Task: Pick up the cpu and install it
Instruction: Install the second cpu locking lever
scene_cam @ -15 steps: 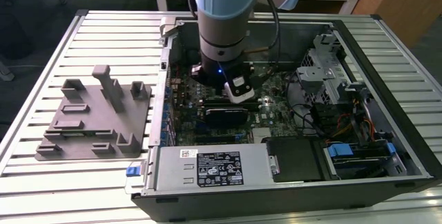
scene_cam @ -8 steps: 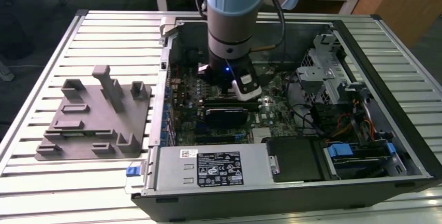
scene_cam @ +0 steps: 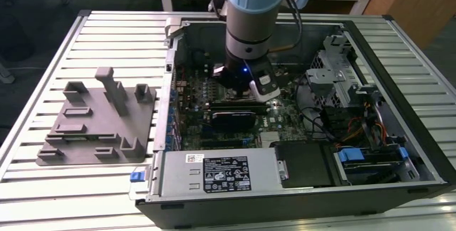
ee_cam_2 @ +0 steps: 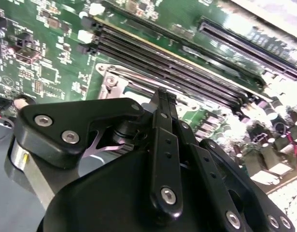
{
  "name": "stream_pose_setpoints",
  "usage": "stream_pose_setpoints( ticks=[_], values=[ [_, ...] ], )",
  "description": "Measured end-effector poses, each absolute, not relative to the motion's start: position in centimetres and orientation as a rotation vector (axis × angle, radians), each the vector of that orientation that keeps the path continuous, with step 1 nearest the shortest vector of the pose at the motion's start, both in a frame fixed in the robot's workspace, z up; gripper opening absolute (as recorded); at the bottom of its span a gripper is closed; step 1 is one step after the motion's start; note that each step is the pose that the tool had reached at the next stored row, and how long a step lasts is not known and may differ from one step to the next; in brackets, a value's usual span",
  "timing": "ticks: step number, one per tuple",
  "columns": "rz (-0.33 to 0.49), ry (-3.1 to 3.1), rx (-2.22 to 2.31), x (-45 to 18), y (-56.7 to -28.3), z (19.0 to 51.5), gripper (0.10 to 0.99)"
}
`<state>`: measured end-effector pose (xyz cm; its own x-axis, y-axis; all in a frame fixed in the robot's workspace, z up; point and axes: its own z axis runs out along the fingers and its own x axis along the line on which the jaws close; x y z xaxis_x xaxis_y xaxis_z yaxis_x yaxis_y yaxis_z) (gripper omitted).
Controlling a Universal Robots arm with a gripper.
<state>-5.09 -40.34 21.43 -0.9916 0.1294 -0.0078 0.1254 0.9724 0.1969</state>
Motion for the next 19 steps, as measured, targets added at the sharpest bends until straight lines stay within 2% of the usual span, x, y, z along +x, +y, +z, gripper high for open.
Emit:
stream_pose_setpoints(
  ticks=[7,19],
  values=[
    [0.247,3.105,0.2,-4.4,-38.9,21.3,0.106],
    [0.246,3.105,0.2,-4.3,-36.6,21.2,0.106]
  ],
)
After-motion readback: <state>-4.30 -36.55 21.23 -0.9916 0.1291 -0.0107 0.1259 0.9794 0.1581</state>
